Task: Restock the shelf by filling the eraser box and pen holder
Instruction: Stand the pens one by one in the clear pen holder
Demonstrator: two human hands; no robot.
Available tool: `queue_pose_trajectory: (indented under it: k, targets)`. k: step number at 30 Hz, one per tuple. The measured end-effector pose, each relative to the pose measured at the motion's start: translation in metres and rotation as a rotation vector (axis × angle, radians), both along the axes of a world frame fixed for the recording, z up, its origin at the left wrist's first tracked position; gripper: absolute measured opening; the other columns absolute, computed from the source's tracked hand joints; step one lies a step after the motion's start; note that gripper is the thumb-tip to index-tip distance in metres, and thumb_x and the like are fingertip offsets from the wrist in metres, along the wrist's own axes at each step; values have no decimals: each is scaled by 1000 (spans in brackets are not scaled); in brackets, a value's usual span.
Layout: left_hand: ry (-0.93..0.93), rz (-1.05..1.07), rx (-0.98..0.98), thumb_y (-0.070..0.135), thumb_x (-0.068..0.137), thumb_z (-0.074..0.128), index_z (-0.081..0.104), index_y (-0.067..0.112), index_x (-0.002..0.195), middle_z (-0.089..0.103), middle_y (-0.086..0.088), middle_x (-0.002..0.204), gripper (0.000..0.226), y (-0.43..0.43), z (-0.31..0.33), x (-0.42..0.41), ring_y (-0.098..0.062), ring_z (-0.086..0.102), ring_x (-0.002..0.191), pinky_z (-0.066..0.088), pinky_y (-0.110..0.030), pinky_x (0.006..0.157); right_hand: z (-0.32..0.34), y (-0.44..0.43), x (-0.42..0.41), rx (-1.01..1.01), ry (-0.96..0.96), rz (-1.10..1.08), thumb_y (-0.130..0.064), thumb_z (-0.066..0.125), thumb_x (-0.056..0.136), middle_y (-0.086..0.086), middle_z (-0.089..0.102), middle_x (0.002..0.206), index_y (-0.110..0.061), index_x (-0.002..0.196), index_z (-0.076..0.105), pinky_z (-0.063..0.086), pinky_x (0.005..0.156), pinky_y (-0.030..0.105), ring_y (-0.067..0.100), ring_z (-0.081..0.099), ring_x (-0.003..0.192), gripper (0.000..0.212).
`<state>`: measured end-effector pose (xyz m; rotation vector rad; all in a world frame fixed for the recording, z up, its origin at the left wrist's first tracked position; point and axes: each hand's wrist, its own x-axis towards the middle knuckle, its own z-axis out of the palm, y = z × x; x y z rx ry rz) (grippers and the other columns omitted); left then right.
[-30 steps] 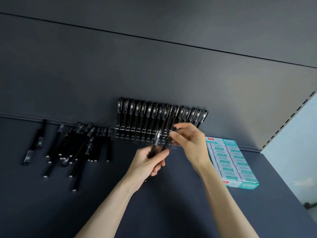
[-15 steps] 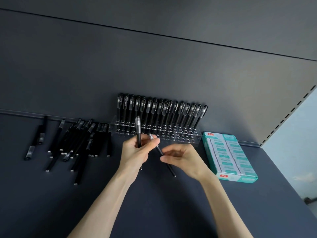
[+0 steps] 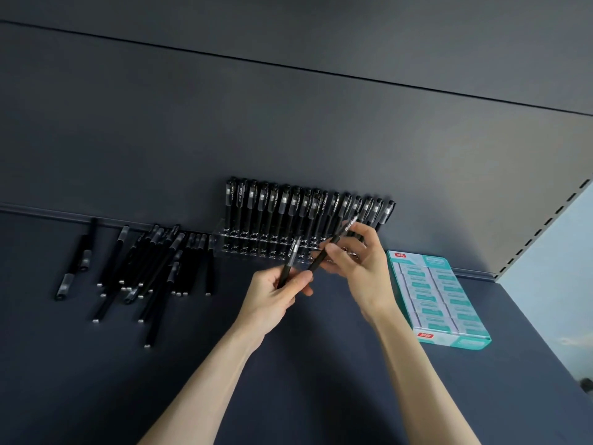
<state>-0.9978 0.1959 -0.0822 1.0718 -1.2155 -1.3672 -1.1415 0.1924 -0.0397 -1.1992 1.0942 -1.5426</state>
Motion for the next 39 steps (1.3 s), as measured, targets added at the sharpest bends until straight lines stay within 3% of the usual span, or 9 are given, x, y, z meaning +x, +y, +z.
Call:
queue_pose_trajectory:
  k: [6,9,12,15,19,23,25,29,39]
  targets:
    - [-42,87,-5,22,86,68,68,13,87,53,15,59,9,-4,-5,-2,0,41,48,31,-12,48,4,-22,-4,-116,178,-208,-1,61,88,2,56,78,-15,101,53,56,64,27,9,60,67,21]
    - [23,121,47,27,94,56,66,13,96,55,5,75,18,-6,-5,-3,-3,38,52,29,-16,48,12,-36,-4,-175,227,-394,-2,66,84,-6,51,72,-23,114,44,58,67,35,3,58,57,42]
    - [98,90,48,25,99,45,62,11,98,50,0,68,21,-6,-4,-3,-7,35,46,25,-20,41,18,-50,-4,-219,328,-481,-6,66,84,-11,55,72,-27,110,47,56,74,42,12,63,64,39]
    - [40,63,35,31,100,43,59,15,100,33,3,55,23,-5,-4,-3,-8,24,43,17,-21,40,19,-58,-2,-268,424,-472,-7,66,84,-8,54,74,-20,115,50,54,72,33,25,65,74,37]
    - [71,71,64,28,100,42,57,12,98,33,5,55,22,-6,-4,-4,-6,23,42,17,-18,39,17,-63,0,-320,530,-475,-7,66,85,-11,52,77,-13,118,52,45,66,11,19,61,73,36]
    - [100,66,54,26,101,40,53,12,96,35,5,58,20,-5,-4,-5,-7,24,44,17,-25,45,13,-66,1,-322,611,-453,-8,66,86,-7,54,83,-12,121,55,39,68,3,9,56,70,37]
    - [86,61,34,30,101,41,54,15,97,36,7,56,20,-4,-4,-5,-7,24,44,18,-25,45,8,-66,1,-358,679,-462,-7,66,86,-1,60,83,-10,122,59,42,71,8,12,55,68,36]
    - [92,69,49,32,100,42,55,15,99,37,7,54,22,-4,-3,-5,-7,25,43,18,-22,42,-3,-69,0,-368,829,-483,-9,64,87,9,68,90,-10,125,59,51,76,35,24,62,71,38]
    - [98,44,65,19,99,42,60,9,97,39,0,60,20,-5,-5,-6,-9,25,44,17,-26,47,-4,-64,-1,-290,911,-466,-15,65,86,-2,67,85,-17,113,61,52,70,41,21,61,70,27]
